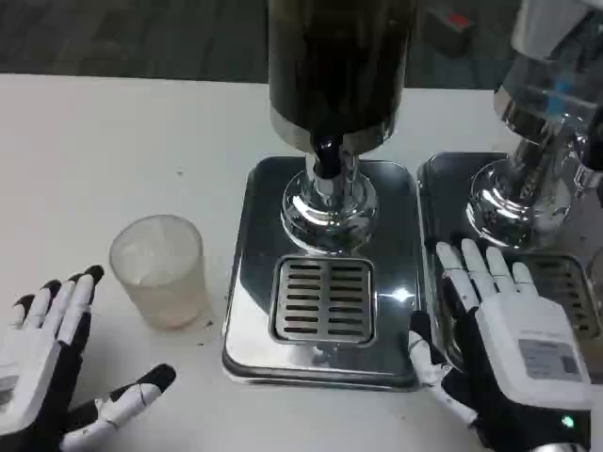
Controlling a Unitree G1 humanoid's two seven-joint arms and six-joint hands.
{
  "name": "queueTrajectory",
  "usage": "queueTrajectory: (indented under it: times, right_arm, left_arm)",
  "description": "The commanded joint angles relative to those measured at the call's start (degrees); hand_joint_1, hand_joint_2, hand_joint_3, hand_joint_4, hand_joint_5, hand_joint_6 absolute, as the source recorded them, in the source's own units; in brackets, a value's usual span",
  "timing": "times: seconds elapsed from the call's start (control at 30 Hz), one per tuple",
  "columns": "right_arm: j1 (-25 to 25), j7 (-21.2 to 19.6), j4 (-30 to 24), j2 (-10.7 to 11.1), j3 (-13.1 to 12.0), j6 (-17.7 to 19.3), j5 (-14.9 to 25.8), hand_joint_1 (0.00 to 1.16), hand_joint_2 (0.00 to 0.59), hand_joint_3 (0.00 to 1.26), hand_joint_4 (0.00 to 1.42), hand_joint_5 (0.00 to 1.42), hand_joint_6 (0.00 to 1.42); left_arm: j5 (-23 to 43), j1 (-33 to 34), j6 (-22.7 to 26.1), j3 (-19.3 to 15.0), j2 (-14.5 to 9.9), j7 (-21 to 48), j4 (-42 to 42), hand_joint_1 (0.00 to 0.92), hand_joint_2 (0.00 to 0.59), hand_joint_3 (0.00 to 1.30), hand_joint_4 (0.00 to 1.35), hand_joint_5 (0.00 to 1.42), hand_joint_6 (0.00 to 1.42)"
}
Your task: Grasp the cup under the faucet to collect the drink, then remove the cup.
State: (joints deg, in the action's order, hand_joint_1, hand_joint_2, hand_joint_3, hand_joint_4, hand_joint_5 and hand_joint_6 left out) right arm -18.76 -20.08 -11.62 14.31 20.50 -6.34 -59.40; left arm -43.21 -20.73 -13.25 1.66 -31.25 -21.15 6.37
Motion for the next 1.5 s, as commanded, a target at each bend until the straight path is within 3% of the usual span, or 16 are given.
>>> queueTrajectory:
  times: [0.03,0.5,0.87,1.0,1.1,1.23,1.33,1.5]
  right_arm:
    - [0.5,0.5,0.4,0.0,-0.3,-0.5,0.5,0.21,0.542,0.06,0.0,0.0,0.0]
    - [1.4,0.1,1.1,0.0,-0.3,0.1,1.3,0.21,0.542,0.08,0.02,0.01,0.03]
    - [1.7,0.1,1.1,0.2,-0.3,0.0,1.7,0.21,0.542,0.08,0.03,0.03,0.05]
    - [1.5,0.0,0.9,0.1,-0.5,-0.2,1.7,0.21,0.542,0.08,0.03,0.04,0.06]
    - [1.2,-0.2,0.8,-0.1,-0.6,-0.4,1.8,0.21,0.542,0.08,0.03,0.04,0.06]
    - [0.7,-0.5,0.6,-0.6,-0.5,-0.7,1.6,0.21,0.542,0.08,0.03,0.06,0.06]
    - [0.4,-0.4,0.4,-0.8,-0.5,-1.0,1.6,0.21,0.541,0.08,0.03,0.06,0.06]
    - [-0.4,-0.1,0.0,-1.0,-0.9,-1.1,2.5,0.21,0.537,0.08,0.03,0.07,0.06]
  left_arm:
    - [0.3,-0.1,-0.1,0.3,0.3,-0.6,0.1,0.0,0.123,0.0,0.0,0.0,0.0]
    - [1.5,-0.3,0.4,-0.8,0.9,-0.6,-0.1,0.0,0.122,0.0,0.0,0.0,0.0]
    - [5.6,-0.4,-2.2,-5.0,1.5,-3.8,-1.0,0.0,0.099,0.0,0.0,0.0,0.0]
    - [10.2,3.0,-6.1,-5.2,1.7,-2.9,3.7,0.0,0.078,0.0,0.0,0.0,0.0]
    - [15.9,8.9,-13.3,-4.3,2.5,-1.1,14.1,0.0,0.05,0.0,0.0,0.0,0.0]
    - [18.5,14.3,-19.0,-3.2,3.3,-0.4,23.5,0.0,0.007,0.0,0.0,0.0,0.0]
    - [24.1,17.0,-23.5,-3.1,4.2,4.2,29.1,0.0,0.0,0.0,0.0,0.0,0.0]
    - [23.1,21.2,-26.8,-1.1,3.7,6.4,36.3,0.022,0.003,0.0,0.0,0.0,0.0]
